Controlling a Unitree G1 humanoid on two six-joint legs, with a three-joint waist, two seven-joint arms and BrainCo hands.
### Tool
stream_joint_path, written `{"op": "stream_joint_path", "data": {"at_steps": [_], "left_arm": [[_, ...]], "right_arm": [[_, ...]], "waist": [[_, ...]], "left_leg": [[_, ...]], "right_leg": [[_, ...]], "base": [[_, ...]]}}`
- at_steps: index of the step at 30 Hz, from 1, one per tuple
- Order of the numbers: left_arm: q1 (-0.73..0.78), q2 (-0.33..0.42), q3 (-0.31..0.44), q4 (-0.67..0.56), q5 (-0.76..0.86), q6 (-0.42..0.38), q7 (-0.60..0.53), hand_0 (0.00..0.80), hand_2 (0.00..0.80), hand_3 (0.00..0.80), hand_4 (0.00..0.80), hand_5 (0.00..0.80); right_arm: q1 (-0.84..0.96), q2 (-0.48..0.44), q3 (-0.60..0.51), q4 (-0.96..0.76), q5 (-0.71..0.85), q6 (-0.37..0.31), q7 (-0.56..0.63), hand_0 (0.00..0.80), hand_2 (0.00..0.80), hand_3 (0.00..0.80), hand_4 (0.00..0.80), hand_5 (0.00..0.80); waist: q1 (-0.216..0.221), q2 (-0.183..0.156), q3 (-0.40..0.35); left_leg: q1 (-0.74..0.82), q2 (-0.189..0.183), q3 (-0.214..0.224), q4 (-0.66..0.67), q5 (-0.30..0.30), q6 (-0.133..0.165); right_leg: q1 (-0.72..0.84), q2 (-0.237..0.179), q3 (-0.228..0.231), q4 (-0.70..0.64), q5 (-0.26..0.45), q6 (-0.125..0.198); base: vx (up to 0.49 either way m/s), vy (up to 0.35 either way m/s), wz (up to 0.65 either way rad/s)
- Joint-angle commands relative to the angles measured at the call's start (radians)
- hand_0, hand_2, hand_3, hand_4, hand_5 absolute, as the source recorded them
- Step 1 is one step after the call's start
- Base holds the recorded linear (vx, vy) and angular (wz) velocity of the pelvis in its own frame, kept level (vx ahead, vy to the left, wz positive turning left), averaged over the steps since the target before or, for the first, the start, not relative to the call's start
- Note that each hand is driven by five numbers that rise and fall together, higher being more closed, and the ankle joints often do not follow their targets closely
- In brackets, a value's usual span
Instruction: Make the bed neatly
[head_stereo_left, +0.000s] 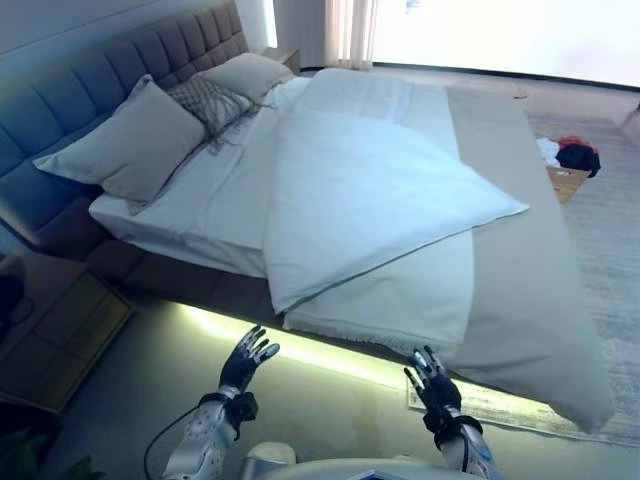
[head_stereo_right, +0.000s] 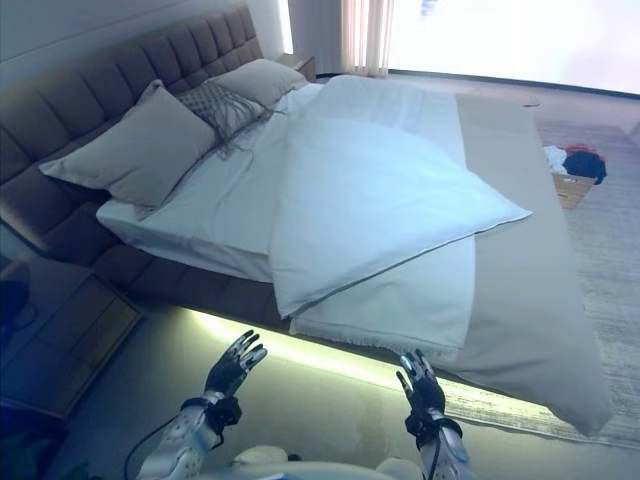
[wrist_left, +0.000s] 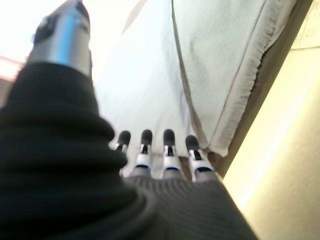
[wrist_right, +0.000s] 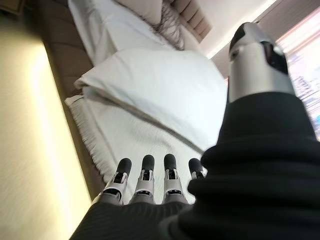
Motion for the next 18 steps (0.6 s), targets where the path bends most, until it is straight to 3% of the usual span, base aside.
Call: {"op": "stream_joint_path", "data": {"at_steps": [1, 2, 4, 7, 10, 14, 18], "left_arm": [[-0.037, 0.054, 0.027, -0.092, 0.012, -0.057, -0.01, 0.0, 0.0, 0.0, 0.0, 0.0], [-0.041, 0.055, 0.028, -0.096, 0.006, -0.056, -0.009, 0.0, 0.0, 0.0, 0.0, 0.0], [-0.064, 0.052, 0.034, -0.105, -0.01, -0.04, 0.022, 0.0, 0.0, 0.0, 0.0, 0.0], [-0.099, 0.052, 0.039, -0.087, -0.021, -0.015, 0.05, 0.0, 0.0, 0.0, 0.0, 0.0], [-0.1, 0.053, 0.045, -0.062, -0.018, -0.022, 0.018, 0.0, 0.0, 0.0, 0.0, 0.0], [-0.075, 0.051, 0.058, -0.05, -0.017, -0.023, -0.029, 0.0, 0.0, 0.0, 0.0, 0.0], [-0.008, 0.039, 0.07, -0.069, -0.003, -0.026, -0.045, 0.0, 0.0, 0.0, 0.0, 0.0]], "right_arm": [[-0.026, 0.021, -0.016, -0.079, 0.039, -0.062, -0.005, 0.0, 0.0, 0.0, 0.0, 0.0], [-0.021, 0.017, -0.018, -0.08, 0.042, -0.061, -0.003, 0.0, 0.0, 0.0, 0.0, 0.0], [-0.014, 0.01, -0.022, -0.07, 0.048, -0.049, 0.016, 0.0, 0.0, 0.0, 0.0, 0.0], [-0.046, 0.006, -0.018, -0.026, 0.054, -0.056, 0.031, 0.0, 0.0, 0.0, 0.0, 0.0], [-0.092, -0.003, -0.015, 0.01, 0.059, -0.052, 0.025, 0.0, 0.0, 0.0, 0.0, 0.0], [-0.096, -0.013, -0.021, 0.034, 0.065, -0.043, 0.017, 0.0, 0.0, 0.0, 0.0, 0.0], [-0.059, -0.025, -0.039, 0.067, 0.069, -0.028, 0.057, 0.0, 0.0, 0.0, 0.0, 0.0]], "waist": [[-0.007, 0.015, 0.031], [-0.012, 0.018, 0.031], [-0.027, 0.007, 0.021], [-0.042, -0.052, 0.024], [-0.043, -0.07, 0.03], [-0.037, -0.071, 0.021], [-0.045, -0.078, 0.004]], "left_leg": [[0.057, -0.029, -0.023, -0.097, 0.061, 0.083], [0.06, -0.034, -0.024, -0.096, 0.059, 0.087], [0.071, -0.066, -0.053, -0.094, 0.044, 0.087], [0.121, -0.114, -0.088, -0.089, -0.012, 0.064], [0.173, -0.114, -0.104, -0.097, -0.054, 0.046], [0.187, -0.105, -0.098, -0.07, -0.088, 0.05], [0.162, -0.064, -0.061, 0.071, -0.083, 0.025]], "right_leg": [[-0.108, 0.037, 0.101, 0.164, 0.3, -0.005], [-0.124, 0.04, 0.105, 0.177, 0.299, -0.008], [-0.125, 0.057, 0.087, 0.04, 0.335, -0.004], [-0.116, 0.042, 0.04, -0.33, 0.409, 0.032], [-0.082, 0.064, -0.045, -0.607, 0.432, 0.055], [-0.057, 0.089, -0.083, -0.676, 0.436, 0.051], [-0.016, 0.103, -0.051, -0.616, 0.381, 0.035]], "base": [[0.035, 0.15, -0.03], [0.113, 0.066, 0.01], [0.254, -0.051, 0.04], [0.422, -0.236, -0.17], [0.479, -0.222, -0.27], [0.495, -0.202, 0.12], [0.561, -0.374, 0.38]]}}
